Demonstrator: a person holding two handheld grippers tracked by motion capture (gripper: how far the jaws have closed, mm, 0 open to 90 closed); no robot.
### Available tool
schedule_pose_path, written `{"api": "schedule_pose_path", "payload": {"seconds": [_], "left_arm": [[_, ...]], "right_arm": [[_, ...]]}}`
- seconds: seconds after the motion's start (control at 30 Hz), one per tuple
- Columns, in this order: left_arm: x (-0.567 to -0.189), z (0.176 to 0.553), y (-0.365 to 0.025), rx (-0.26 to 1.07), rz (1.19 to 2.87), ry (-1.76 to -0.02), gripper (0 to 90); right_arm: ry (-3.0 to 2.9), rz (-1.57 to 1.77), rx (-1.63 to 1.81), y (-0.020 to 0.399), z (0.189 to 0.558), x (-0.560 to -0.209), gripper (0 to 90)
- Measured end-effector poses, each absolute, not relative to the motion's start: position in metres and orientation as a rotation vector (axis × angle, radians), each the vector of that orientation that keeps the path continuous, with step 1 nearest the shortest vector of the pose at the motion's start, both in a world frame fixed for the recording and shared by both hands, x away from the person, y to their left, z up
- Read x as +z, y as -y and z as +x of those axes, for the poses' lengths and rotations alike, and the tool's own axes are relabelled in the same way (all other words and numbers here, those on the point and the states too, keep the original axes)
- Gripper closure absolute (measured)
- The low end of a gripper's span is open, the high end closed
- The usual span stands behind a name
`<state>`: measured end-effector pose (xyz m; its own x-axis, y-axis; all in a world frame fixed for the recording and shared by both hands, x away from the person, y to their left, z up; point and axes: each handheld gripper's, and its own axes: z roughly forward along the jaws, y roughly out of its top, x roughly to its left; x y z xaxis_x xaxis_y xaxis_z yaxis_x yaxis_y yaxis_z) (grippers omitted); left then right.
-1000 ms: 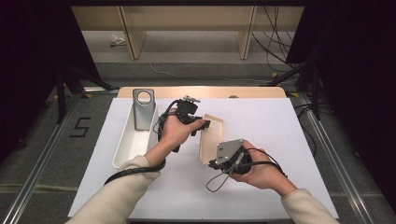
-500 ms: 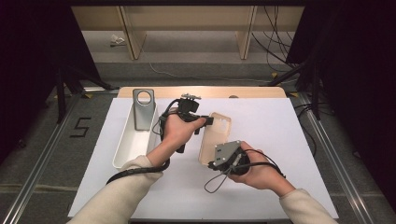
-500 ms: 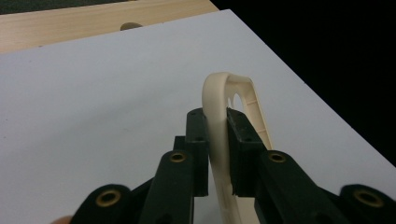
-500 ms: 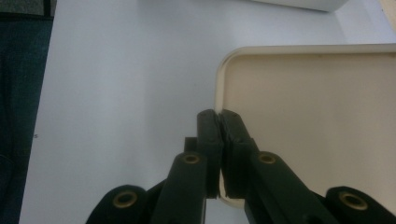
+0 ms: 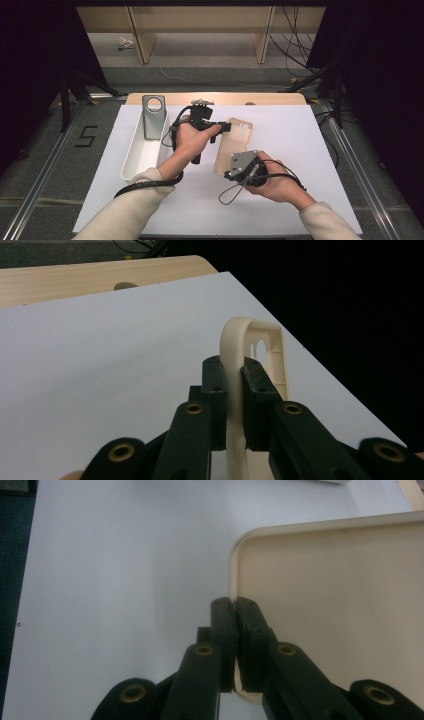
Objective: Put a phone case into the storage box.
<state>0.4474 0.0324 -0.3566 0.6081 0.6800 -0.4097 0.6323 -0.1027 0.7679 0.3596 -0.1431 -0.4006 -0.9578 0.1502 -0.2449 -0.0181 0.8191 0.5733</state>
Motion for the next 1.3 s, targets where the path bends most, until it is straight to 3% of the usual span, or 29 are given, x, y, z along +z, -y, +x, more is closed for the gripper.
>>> {"api": "schedule_pose_path", "payload": {"seconds": [0.13,0.37,0.6,0.9,1.3], "left_arm": [[-0.352,0.445,-0.034,0.134,1.792,-1.021,82.5],[-0.347,0.443,-0.043,0.217,1.778,-0.966,82.3],[-0.347,0.442,-0.053,0.282,1.761,-0.928,82.2],[-0.341,0.439,-0.067,0.322,1.722,-0.922,82.2],[-0.328,0.435,-0.095,0.356,1.672,-0.928,82.1]], "right_arm": [[-2.7,0.13,0.877,0.144,0.361,-0.401,83.2],[-2.619,0.271,0.97,0.149,0.362,-0.401,53.8],[-2.541,0.411,1.066,0.162,0.365,-0.397,38.5],[-2.482,0.559,1.16,0.179,0.367,-0.398,26.0],[-2.403,0.691,1.235,0.204,0.367,-0.402,21.5]]}}
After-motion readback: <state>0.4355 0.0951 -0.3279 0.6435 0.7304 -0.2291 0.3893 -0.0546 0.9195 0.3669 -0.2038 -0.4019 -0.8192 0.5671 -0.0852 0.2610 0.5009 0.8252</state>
